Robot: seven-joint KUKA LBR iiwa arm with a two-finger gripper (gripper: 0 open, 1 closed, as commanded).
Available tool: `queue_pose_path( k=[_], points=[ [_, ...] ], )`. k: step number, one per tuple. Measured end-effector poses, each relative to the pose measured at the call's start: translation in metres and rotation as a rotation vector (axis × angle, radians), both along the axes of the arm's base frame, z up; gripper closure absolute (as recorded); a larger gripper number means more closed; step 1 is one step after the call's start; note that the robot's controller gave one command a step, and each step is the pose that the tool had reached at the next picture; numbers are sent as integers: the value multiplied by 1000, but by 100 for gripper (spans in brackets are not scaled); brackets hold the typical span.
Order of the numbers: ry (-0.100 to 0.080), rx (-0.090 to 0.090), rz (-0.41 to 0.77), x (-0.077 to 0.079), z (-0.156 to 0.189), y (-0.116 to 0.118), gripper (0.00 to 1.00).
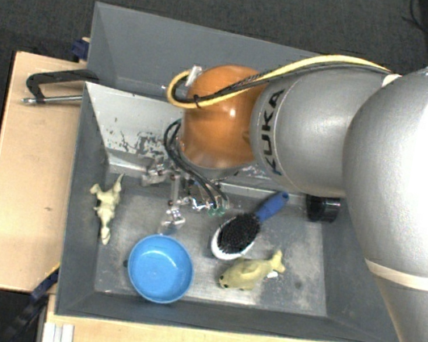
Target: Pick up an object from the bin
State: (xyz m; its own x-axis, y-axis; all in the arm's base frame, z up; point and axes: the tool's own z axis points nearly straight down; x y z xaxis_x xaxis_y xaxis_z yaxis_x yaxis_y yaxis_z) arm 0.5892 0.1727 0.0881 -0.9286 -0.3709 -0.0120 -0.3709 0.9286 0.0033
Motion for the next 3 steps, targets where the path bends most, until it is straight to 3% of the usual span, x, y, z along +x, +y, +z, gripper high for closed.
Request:
queue_pose_path(
  k=[1, 2, 3],
  points=[
    [9, -7, 280, -79, -8, 28, 0],
    [-2, -6, 53, -53, 56, -40, 0],
    [8, -10, 265, -59, 45, -105, 0]
  ],
)
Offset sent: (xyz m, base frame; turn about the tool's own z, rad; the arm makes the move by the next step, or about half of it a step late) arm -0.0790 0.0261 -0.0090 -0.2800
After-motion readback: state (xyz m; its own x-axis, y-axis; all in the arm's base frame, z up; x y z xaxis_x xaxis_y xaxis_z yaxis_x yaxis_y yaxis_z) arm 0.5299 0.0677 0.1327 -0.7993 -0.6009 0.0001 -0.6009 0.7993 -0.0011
